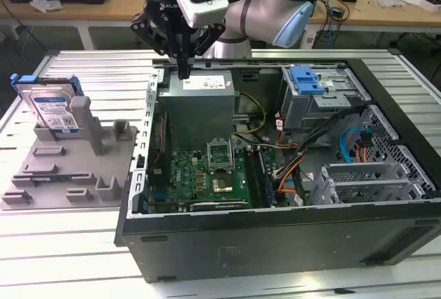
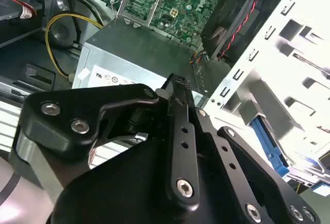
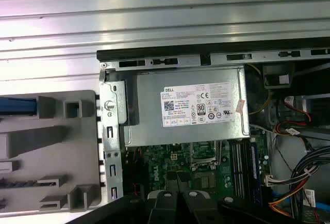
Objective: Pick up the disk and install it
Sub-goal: 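Reach for the disk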
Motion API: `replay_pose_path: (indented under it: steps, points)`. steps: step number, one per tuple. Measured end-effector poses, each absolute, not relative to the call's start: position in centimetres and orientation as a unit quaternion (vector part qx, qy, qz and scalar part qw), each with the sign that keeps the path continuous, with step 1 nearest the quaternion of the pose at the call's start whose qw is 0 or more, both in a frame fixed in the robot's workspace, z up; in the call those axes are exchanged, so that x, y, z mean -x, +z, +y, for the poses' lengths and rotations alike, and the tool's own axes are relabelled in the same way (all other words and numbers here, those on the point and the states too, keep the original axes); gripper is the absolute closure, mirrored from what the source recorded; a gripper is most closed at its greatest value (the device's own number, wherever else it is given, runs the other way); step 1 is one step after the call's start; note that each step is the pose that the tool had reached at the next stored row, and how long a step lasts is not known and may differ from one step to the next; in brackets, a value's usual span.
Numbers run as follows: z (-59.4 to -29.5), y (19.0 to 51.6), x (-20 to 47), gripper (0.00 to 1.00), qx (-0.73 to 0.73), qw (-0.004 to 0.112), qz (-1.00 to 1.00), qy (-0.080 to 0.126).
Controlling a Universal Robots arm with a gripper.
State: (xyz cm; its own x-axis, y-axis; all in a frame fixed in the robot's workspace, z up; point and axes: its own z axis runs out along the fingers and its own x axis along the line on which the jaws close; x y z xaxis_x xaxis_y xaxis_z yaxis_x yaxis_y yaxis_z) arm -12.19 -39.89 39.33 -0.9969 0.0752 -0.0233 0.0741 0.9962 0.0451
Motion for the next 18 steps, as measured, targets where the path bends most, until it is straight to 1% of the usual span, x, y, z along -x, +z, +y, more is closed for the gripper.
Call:
replay_pose_path:
  steps: [14,18]
  points:
    - [-39.9,39.3,12.3,0.89,-0.037,0.013,0.999,0.022]
    - [-39.8,39.3,13.5,0.89,-0.037,0.013,0.999,0.022]
